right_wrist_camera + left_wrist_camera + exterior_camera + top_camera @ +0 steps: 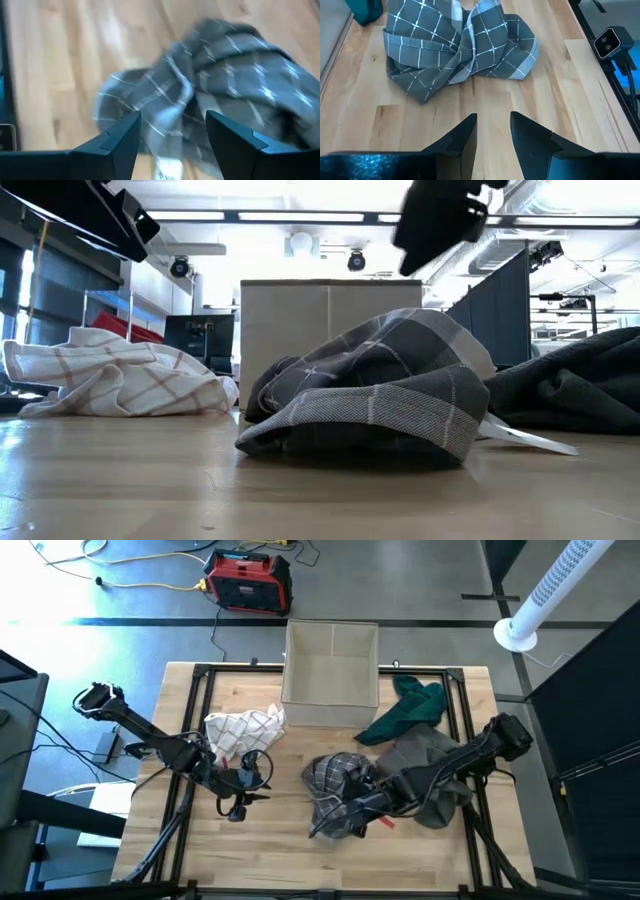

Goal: Fold towel
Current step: Fold the grey checkered towel

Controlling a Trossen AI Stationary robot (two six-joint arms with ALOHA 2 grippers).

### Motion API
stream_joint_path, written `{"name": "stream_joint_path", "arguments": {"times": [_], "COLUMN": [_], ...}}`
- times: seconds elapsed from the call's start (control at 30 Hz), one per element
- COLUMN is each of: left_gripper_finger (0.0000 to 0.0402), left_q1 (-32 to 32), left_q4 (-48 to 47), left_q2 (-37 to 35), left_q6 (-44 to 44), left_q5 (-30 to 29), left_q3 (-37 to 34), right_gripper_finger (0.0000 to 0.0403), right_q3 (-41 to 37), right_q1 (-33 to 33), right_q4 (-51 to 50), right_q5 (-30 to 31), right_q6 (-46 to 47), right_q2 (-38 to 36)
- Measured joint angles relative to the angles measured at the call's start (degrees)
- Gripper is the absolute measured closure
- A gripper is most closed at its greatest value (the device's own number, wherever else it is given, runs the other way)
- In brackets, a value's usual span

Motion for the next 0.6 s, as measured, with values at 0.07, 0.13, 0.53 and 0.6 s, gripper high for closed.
{"name": "stream_joint_path", "arguments": {"times": [0.07,0.13,0.53,0.6], "left_gripper_finger": [0.0291,0.0291,0.0291,0.0291], "left_q1": [0.0,0.0,0.0,0.0], "left_q4": [0.0,0.0,0.5,0.5], "left_q2": [0.0,0.0,0.0,0.0], "left_q6": [0.0,0.1,2.8,2.9], "left_q5": [0.1,0.2,-1.0,-1.9], "left_q3": [0.0,0.0,0.0,0.0], "right_gripper_finger": [0.0194,0.0194,0.0294,0.0367], "right_q3": [0.1,0.2,-8.0,-6.9], "right_q1": [-0.2,-0.3,-0.2,-0.2], "right_q4": [-1.4,-2.8,11.2,11.1], "right_q5": [-1.1,-2.3,-4.6,-3.5], "right_q6": [1.7,3.4,5.0,3.6], "right_q2": [-0.2,-0.3,-0.3,-0.3]}}
